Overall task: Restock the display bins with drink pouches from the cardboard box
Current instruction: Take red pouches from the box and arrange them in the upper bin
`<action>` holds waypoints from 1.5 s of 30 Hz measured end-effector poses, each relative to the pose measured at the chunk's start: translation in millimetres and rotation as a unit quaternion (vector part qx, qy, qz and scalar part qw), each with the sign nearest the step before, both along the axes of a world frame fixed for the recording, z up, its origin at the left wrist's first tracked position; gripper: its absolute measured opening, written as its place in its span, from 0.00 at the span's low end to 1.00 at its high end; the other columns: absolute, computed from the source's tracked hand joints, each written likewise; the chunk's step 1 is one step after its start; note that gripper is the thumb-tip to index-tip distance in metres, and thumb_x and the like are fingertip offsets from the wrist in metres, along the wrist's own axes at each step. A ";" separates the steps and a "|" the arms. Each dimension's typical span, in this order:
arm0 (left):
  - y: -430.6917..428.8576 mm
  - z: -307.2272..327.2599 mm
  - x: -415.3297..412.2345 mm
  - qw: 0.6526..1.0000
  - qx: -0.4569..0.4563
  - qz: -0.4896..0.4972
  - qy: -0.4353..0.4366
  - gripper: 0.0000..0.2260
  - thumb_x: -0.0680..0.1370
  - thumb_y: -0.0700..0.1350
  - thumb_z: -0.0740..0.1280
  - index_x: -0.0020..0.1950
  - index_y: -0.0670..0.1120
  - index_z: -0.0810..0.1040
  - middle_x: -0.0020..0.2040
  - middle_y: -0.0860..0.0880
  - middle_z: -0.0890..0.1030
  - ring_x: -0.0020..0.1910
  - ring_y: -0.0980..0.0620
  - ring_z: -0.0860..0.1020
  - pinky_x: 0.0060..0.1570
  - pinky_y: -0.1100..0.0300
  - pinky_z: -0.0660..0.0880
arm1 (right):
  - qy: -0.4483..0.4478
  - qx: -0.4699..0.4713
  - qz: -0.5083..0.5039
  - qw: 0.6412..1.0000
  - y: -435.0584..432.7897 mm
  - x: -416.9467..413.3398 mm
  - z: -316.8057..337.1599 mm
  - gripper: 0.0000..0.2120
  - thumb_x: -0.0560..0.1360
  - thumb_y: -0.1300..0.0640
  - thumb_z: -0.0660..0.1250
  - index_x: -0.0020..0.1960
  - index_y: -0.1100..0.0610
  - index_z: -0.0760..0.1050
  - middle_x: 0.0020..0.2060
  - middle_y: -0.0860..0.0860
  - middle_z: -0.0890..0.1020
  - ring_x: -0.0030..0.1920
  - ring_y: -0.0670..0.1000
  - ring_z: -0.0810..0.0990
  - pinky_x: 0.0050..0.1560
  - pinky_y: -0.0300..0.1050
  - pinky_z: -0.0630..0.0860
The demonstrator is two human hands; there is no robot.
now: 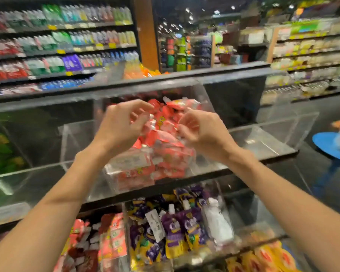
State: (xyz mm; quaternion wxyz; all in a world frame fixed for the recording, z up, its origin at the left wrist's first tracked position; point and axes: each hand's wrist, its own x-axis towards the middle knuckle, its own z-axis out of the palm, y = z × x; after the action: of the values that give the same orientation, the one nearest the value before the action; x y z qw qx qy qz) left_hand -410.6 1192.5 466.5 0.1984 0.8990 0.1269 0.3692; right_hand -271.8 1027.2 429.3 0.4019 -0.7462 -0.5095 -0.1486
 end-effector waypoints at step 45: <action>-880.1 -587.3 496.9 0.359 0.511 -0.598 0.503 0.54 0.69 0.71 0.70 0.81 0.57 0.39 0.81 0.44 0.35 0.80 0.42 0.40 0.74 0.34 0.50 | 0.585 -0.436 -0.396 0.557 -817.1 188.6 -527.5 0.45 0.68 0.46 0.77 0.78 0.44 0.57 0.78 0.59 0.35 0.77 0.66 0.32 0.73 0.74 0.44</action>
State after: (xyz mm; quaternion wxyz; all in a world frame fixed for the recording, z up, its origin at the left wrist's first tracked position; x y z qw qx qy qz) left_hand 86.3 312.4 -120.8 -0.2309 0.6854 -0.5808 -0.3736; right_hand -83.3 210.1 -98.2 0.1374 -0.8797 0.1824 0.4171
